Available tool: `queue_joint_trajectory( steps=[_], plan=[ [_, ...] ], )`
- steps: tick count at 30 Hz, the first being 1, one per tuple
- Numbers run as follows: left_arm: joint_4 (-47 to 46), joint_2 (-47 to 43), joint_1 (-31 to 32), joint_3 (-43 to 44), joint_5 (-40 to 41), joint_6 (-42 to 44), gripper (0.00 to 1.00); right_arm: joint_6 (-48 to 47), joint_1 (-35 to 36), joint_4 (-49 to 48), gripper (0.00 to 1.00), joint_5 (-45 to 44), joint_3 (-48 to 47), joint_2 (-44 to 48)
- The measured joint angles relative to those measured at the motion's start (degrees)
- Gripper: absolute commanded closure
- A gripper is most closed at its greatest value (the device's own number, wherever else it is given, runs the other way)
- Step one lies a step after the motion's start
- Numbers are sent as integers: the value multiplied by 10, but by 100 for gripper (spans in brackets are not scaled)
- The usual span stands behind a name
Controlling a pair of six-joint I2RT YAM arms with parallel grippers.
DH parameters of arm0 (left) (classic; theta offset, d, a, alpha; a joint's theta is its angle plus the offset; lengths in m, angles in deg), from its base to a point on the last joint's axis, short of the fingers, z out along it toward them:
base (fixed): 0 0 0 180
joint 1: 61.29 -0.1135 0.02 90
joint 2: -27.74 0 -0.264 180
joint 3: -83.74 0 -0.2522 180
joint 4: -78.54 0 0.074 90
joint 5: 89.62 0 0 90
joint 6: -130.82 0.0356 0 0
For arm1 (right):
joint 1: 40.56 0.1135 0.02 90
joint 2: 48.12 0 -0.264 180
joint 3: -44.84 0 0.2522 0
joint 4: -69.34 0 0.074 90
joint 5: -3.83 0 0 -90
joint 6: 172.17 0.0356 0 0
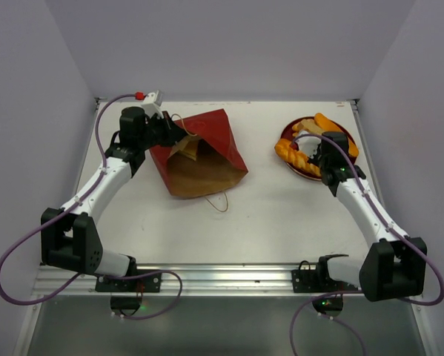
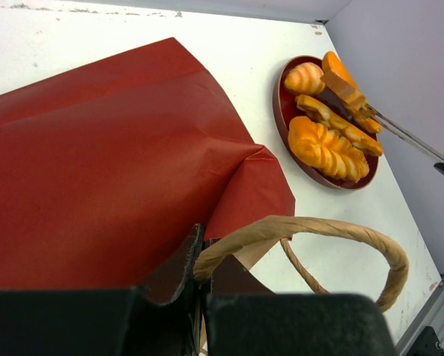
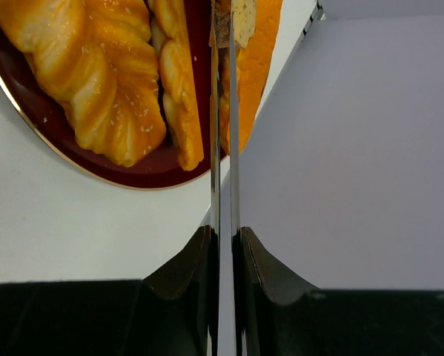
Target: Take the fake bread out of the paper bag
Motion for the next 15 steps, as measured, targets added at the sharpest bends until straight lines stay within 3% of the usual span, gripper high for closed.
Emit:
queue_joint_trajectory(
  steps=[7, 12, 15],
  plan=[
    [-5, 0, 0, -1, -2, 0, 100, -27, -3, -36, 94, 1, 7, -33],
    [-5, 0, 0, -1, -3, 0, 100, -35, -3, -43, 75, 2, 10, -34],
    [-5, 0, 0, -1, -3, 0, 100, -37, -6, -41, 69, 11, 11, -36]
  ],
)
